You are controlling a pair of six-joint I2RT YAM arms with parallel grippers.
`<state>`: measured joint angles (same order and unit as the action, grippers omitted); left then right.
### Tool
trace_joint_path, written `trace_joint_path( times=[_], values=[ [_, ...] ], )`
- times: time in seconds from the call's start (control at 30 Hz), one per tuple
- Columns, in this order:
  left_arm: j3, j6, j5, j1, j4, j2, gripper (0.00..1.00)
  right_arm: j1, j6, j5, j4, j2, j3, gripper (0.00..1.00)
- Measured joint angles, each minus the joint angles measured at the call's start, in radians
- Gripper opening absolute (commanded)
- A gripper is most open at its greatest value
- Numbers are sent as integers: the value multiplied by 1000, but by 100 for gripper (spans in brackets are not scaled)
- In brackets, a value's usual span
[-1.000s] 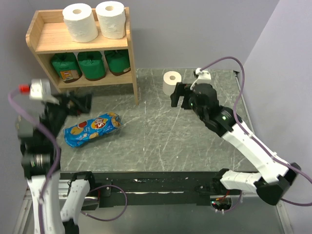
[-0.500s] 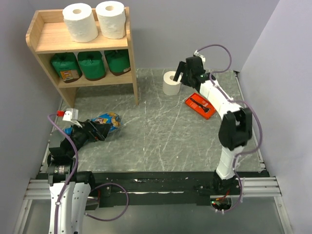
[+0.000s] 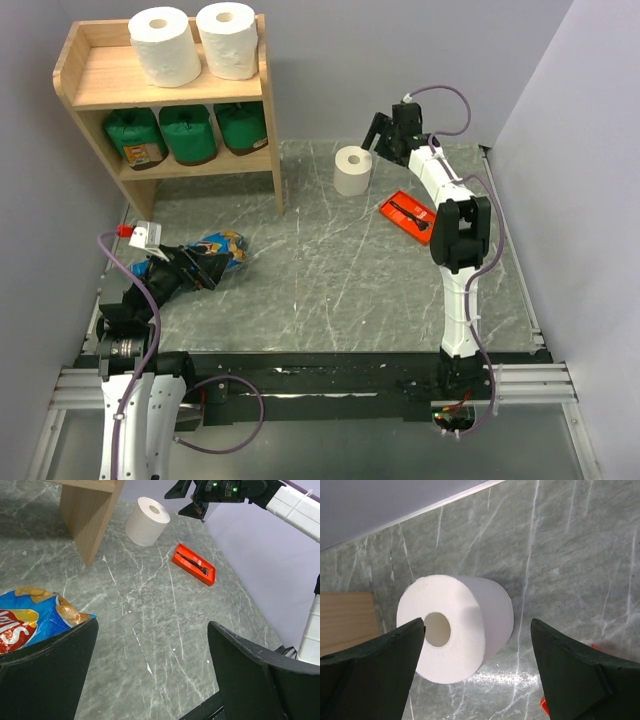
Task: Place and organize the paper towels onto the shelf
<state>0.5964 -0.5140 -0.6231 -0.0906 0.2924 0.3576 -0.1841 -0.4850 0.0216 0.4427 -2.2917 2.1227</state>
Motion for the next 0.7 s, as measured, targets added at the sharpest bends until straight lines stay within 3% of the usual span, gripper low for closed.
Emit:
trace_joint_path(
  times=[0.43, 0.7],
  values=[
    [0, 0, -1, -13, 0, 0, 96, -5, -49, 80, -47, -23, -22, 90],
    [0, 0, -1, -13, 0, 0, 96, -15, -96, 70, -48, -78, -21, 83]
  ],
)
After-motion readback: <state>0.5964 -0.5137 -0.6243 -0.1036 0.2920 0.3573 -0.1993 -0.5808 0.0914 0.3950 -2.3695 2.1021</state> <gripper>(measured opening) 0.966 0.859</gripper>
